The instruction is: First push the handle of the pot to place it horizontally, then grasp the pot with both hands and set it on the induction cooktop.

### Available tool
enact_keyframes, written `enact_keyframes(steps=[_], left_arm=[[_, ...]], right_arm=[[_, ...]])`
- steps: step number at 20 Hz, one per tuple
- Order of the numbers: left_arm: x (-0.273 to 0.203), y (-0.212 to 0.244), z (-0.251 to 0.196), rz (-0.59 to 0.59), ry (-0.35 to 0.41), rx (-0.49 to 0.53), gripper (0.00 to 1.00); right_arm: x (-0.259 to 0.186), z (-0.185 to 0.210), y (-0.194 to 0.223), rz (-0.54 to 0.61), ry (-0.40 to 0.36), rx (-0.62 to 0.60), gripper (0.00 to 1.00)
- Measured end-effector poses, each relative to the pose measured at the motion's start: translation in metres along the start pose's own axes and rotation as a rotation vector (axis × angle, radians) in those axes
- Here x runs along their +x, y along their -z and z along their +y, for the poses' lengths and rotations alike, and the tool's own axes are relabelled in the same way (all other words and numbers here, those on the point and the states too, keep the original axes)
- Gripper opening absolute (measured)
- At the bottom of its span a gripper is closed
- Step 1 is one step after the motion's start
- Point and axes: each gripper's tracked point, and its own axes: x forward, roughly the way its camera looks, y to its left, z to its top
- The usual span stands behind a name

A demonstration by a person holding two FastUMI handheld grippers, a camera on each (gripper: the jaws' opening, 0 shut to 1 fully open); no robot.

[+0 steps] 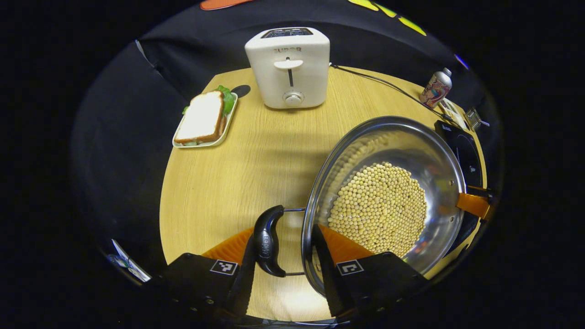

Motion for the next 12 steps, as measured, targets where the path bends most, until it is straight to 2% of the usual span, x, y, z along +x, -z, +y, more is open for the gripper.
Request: enact_keyframes(steps=[1,2,3,4,5,7,9,10,12], left_arm=[[-0.008,0.000,0.002,-0.019,-0.002,0.003,0.60],[-0.013,-0.002,0.002,-0.034,0.002,-0.004,0.60],[-0.021,-0.004,0.002,-0.040,0.008,-0.020,0.60],[-0.026,-0.004,0.002,-0.044,0.016,-0.037,0.52],[-0.031,-0.007,0.000,-0.054,0.023,-0.035,0.60],[-0.039,-0.013,-0.004,-0.083,0.023,-0.008,0.61],[-0.047,-0.014,-0.008,-0.107,0.027,0.007,0.60],[-0.048,-0.015,-0.010,-0.117,0.034,0.013,0.60],[-0.048,-0.016,-0.013,-0.132,0.053,0.029,0.60]], right_arm=[[-0.009,0.001,-0.002,-0.022,-0.008,-0.014,0.50],[-0.016,0.002,-0.006,-0.050,-0.010,-0.034,0.53],[-0.026,0.003,-0.010,-0.073,-0.010,-0.057,0.50],[-0.035,0.003,-0.013,-0.091,-0.009,-0.073,0.51],[-0.044,0.003,-0.015,-0.103,-0.008,-0.083,0.51],[-0.060,-0.002,-0.018,-0.124,-0.005,-0.072,0.53],[-0.077,-0.013,-0.023,-0.147,0.000,-0.059,0.50],[-0.086,-0.018,-0.025,-0.160,0.005,-0.051,0.53],[-0.105,-0.031,-0.026,-0.187,0.025,-0.047,0.50]])
